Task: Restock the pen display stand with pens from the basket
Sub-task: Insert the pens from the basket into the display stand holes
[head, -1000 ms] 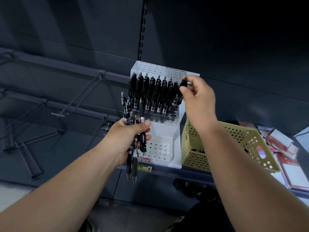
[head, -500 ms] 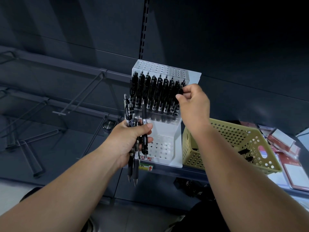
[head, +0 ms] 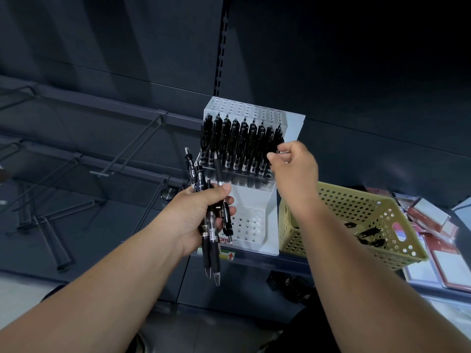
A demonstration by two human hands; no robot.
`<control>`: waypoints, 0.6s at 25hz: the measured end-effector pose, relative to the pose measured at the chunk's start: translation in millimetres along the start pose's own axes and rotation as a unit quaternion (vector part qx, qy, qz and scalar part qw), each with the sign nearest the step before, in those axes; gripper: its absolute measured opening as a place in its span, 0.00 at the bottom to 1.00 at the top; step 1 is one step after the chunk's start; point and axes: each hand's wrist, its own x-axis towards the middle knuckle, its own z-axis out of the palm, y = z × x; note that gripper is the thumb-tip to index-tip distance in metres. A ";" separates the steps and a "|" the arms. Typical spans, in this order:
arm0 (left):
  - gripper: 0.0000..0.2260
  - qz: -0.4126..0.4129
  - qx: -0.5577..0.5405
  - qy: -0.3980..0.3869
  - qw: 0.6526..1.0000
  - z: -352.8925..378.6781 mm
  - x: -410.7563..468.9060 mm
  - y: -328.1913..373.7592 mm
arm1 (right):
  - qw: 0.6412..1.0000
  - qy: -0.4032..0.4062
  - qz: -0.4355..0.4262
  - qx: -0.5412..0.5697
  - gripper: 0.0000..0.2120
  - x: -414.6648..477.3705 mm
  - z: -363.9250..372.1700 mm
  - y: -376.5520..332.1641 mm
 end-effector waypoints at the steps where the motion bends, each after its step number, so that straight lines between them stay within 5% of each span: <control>1: 0.10 -0.007 -0.009 0.000 1.000 -0.5 -0.8 0.1 | 1.000 -0.001 0.012 0.024 0.06 -9.0 -1.2 1.2; 7: 0.05 -0.041 -0.063 0.019 0.997 4.0 -5.4 -0.2 | 0.972 -0.054 0.136 0.185 0.03 -67.2 -11.3 4.6; 15: 0.05 -0.027 -0.090 0.053 0.994 15.9 -5.8 -5.2 | 0.836 -0.188 0.260 0.446 0.19 -95.6 -12.4 12.1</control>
